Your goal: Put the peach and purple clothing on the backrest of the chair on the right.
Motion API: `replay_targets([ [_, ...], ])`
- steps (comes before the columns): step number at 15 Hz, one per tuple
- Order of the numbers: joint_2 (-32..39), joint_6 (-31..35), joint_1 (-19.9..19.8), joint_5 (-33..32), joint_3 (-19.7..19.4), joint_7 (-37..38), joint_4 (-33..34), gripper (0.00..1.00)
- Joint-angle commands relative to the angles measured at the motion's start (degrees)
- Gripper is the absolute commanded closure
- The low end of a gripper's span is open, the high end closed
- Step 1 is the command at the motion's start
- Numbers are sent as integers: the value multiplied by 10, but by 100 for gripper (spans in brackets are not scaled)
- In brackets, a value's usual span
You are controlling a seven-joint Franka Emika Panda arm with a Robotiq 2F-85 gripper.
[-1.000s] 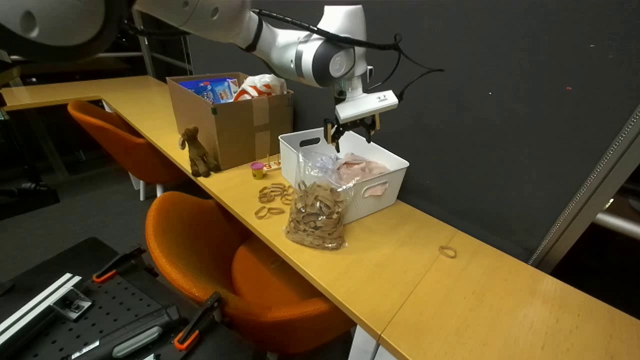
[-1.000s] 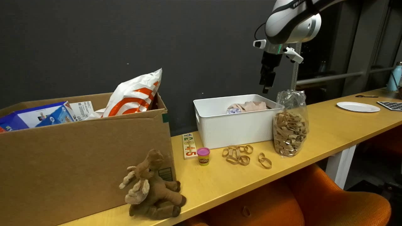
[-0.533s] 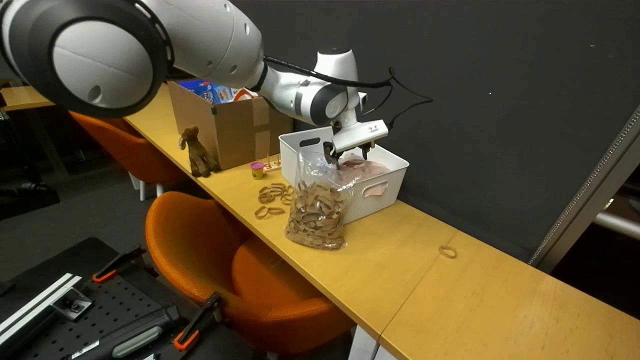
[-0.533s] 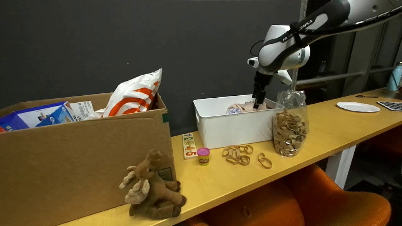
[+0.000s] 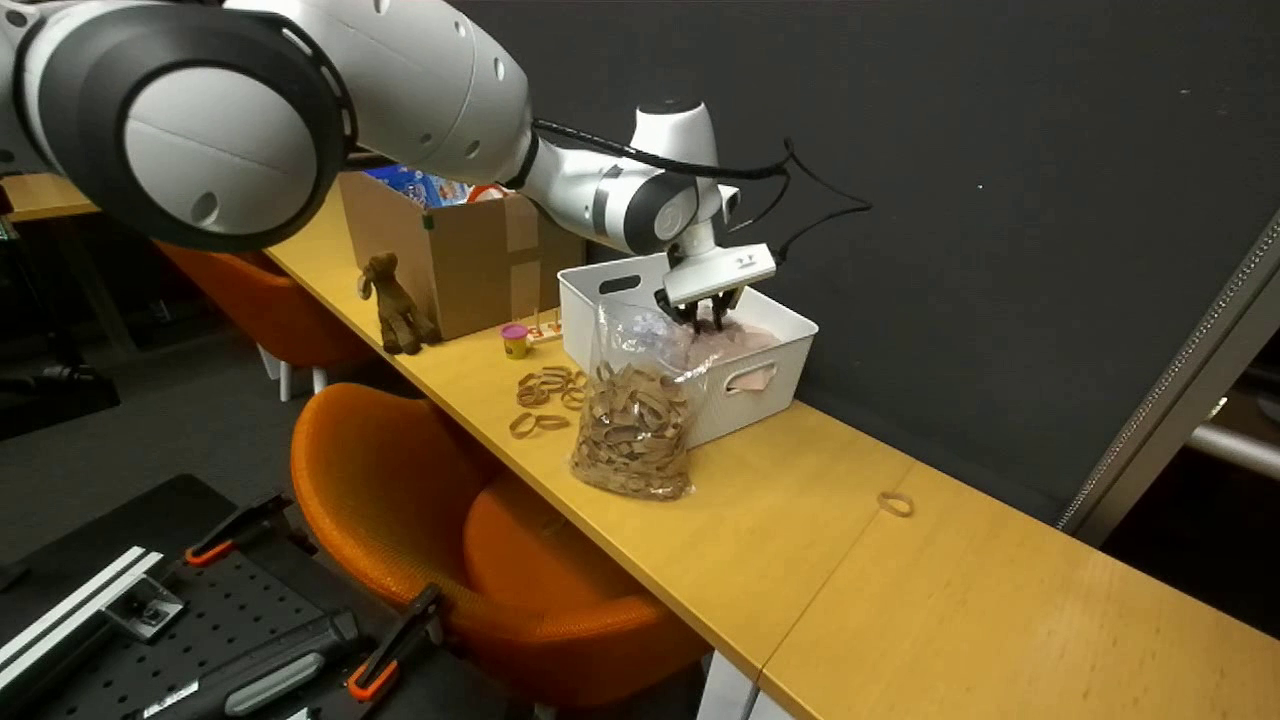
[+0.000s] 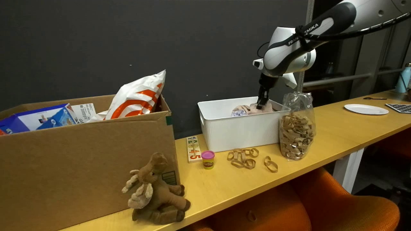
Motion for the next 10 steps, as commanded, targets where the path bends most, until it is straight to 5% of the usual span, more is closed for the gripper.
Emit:
replay_targets([
  [1, -4, -13, -16, -9, 8, 32, 13, 97],
  [10, -143, -73, 4, 4, 9, 93, -39, 99],
])
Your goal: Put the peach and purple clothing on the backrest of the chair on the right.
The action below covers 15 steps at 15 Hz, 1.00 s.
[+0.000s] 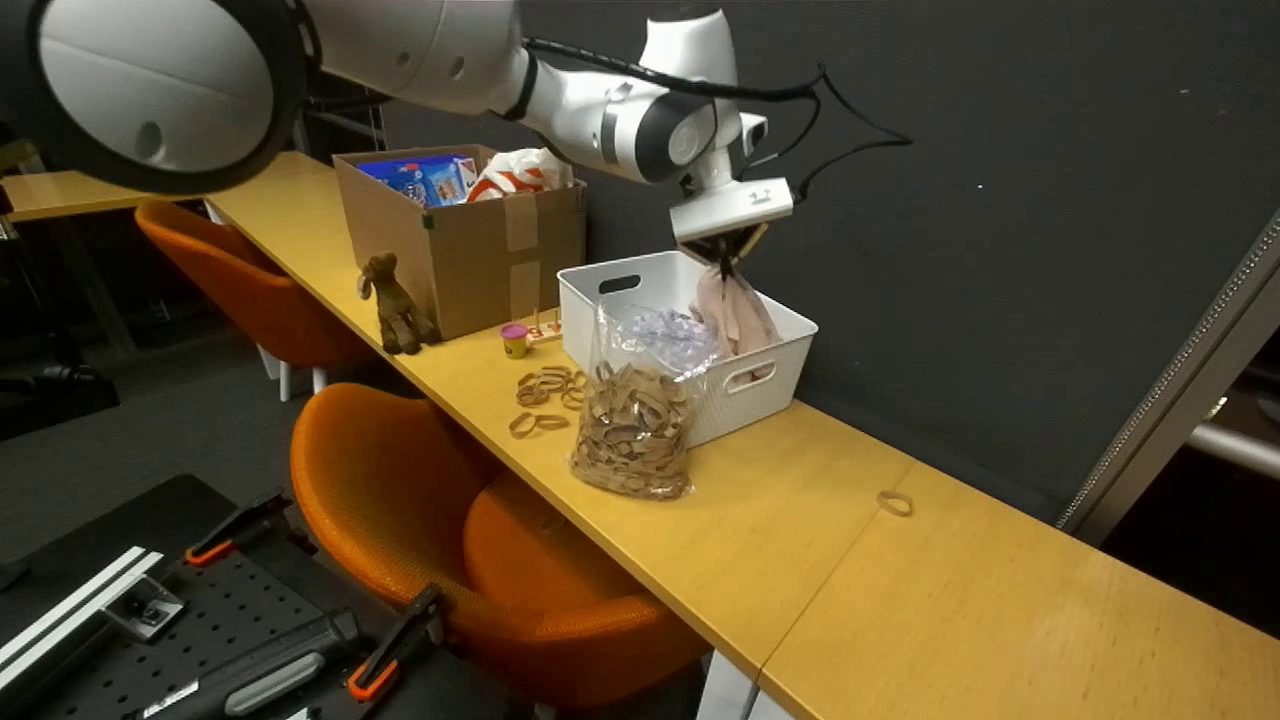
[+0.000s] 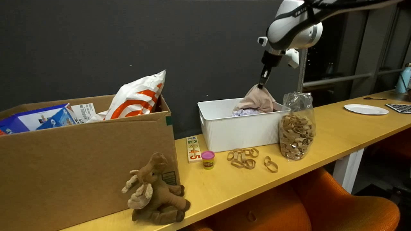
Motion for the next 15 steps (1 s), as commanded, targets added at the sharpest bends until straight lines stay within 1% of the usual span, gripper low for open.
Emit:
replay_targets([
  [1, -105, -46, 22, 1, 3, 24, -64, 99],
  [2, -130, -61, 23, -9, 16, 30, -76, 99],
  [3, -158, -72, 37, 1, 9, 27, -98, 99],
  [6, -244, -135, 56, 8, 23, 19, -163, 99],
  [9, -331, -191, 78, 1, 27, 24, -241, 99],
  [10, -359, -213, 83, 7, 31, 20, -264, 99],
  [11, -386, -249, 84, 24, 40, 6, -286, 99],
  [12, -412, -276, 90, 27, 44, 10, -315, 99],
  [13, -437, -303, 89, 42, 54, -1, -346, 99],
  [15, -461, -311, 99, 56, 57, -21, -410, 99],
])
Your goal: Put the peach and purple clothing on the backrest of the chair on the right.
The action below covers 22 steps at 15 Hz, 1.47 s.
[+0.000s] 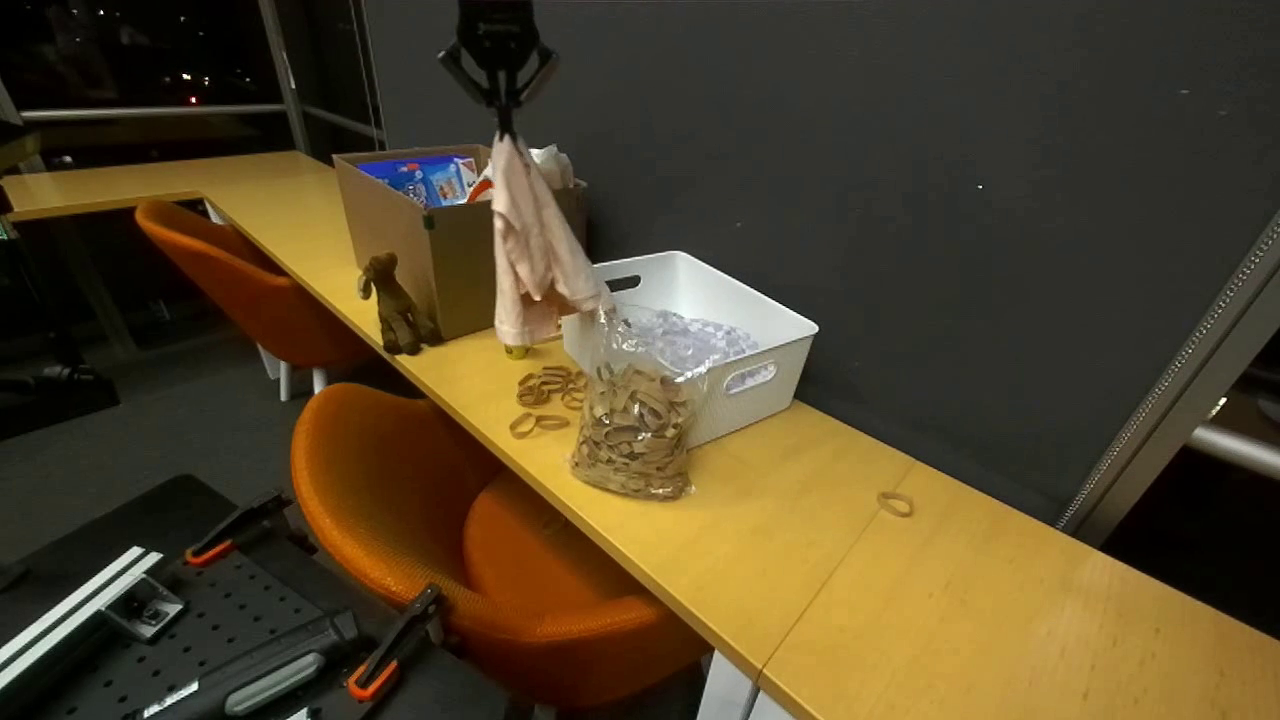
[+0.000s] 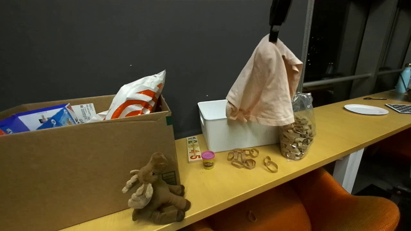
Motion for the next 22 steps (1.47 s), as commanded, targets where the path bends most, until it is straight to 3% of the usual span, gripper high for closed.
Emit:
replay_targets([
  [1, -62, -2, 9, 32, 11, -50, -139, 99],
  [6, -17, 18, 28, 1, 7, -62, -225, 99],
  [10, -1, -5, 51, 5, 33, -72, -248, 99],
  [16, 34, -68, 99, 44, 92, -92, -203, 99],
  [20, 73, -104, 117, 56, 107, -97, -173, 99],
  [21, 83, -108, 118, 56, 107, -90, -165, 73],
  [22, 91, -112, 118, 56, 106, -89, -158, 71],
])
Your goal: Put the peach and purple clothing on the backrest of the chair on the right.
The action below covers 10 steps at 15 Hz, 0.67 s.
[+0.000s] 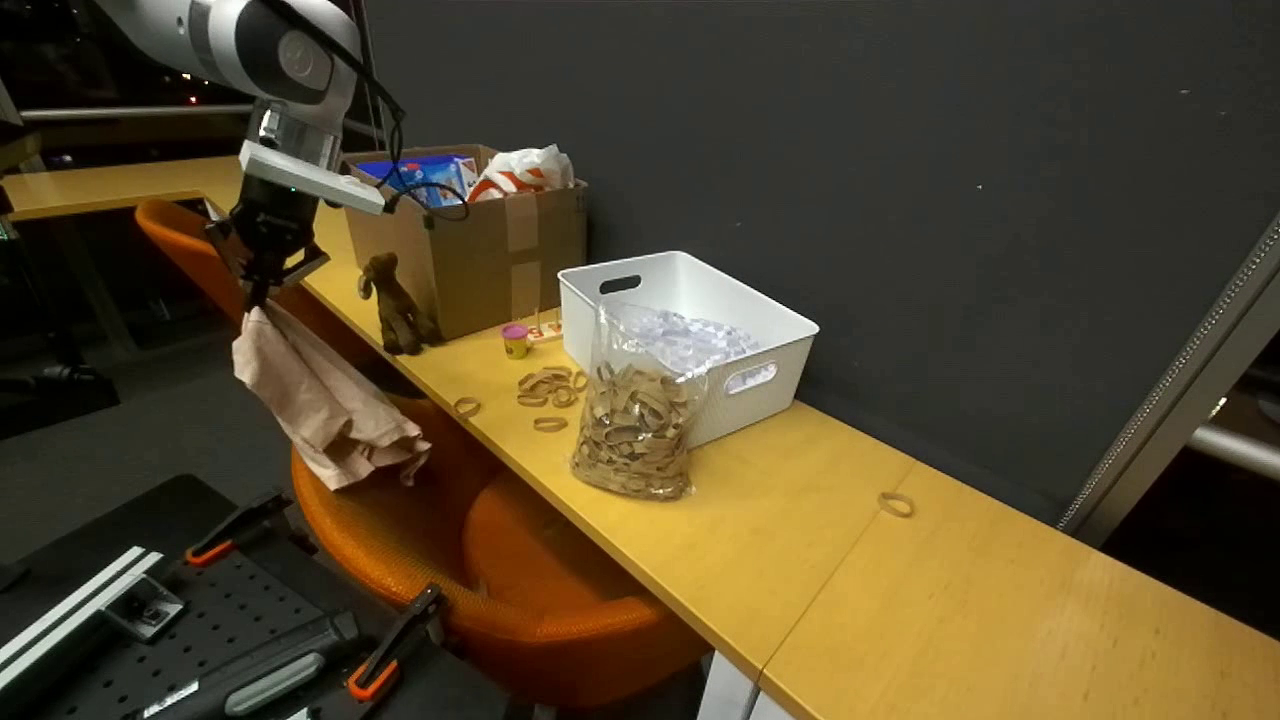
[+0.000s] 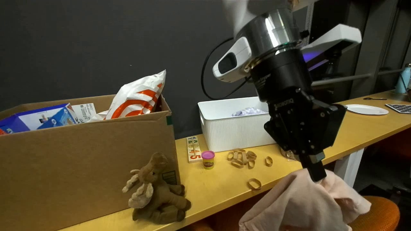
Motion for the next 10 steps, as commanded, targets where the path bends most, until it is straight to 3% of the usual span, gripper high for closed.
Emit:
replay_targets([
  [1, 42, -45, -5, 12, 1, -3, 53, 65],
  [6, 76, -84, -16, 32, -1, 6, 107, 30],
  [10, 34, -61, -39, -47, -41, 4, 133, 1],
])
